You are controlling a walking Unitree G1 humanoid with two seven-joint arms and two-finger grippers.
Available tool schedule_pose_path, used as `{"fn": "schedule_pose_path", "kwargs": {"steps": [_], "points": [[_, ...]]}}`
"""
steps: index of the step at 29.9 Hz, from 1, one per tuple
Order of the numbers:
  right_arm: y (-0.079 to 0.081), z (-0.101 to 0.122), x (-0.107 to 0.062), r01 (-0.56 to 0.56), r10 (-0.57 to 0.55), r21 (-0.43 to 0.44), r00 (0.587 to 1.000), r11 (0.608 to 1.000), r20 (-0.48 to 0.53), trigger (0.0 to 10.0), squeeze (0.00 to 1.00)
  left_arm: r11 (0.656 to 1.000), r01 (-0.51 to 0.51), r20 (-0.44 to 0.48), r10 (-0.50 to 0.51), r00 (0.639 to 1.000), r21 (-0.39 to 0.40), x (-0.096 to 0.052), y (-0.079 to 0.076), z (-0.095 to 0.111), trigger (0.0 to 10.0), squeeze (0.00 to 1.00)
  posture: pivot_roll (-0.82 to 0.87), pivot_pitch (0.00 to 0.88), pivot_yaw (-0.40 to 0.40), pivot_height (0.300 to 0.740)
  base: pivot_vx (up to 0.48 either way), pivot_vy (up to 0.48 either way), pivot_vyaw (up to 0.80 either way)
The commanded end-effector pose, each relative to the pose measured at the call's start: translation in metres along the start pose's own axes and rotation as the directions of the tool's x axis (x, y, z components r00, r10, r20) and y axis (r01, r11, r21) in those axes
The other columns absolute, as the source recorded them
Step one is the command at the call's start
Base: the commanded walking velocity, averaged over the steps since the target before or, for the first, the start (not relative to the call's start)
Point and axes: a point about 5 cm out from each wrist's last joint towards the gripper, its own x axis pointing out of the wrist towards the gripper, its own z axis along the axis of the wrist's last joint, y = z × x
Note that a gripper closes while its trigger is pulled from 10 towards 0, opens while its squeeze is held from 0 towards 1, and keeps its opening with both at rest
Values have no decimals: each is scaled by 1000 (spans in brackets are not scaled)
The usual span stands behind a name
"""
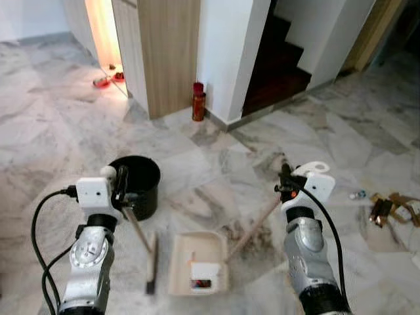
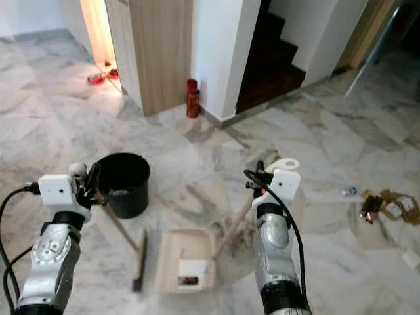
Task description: Sweep floor
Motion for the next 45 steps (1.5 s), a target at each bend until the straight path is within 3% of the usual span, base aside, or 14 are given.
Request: {"fn": "schedule_pose_path", "kwargs": {"steps": [1,45], "points": [[-5,8,2,19,-19,9,999,1000,39,10000,0,1000,26,46,-25,999,-16,5,-8,9,10000,0,52,0,-60,740,0,450,0],[-2,16,4,3,-3,12,997,1000,73,10000,0,999,36,46,-35,998,-22,3,-11,9,10000,0,57,0,-67,740,0,432,0]]}}
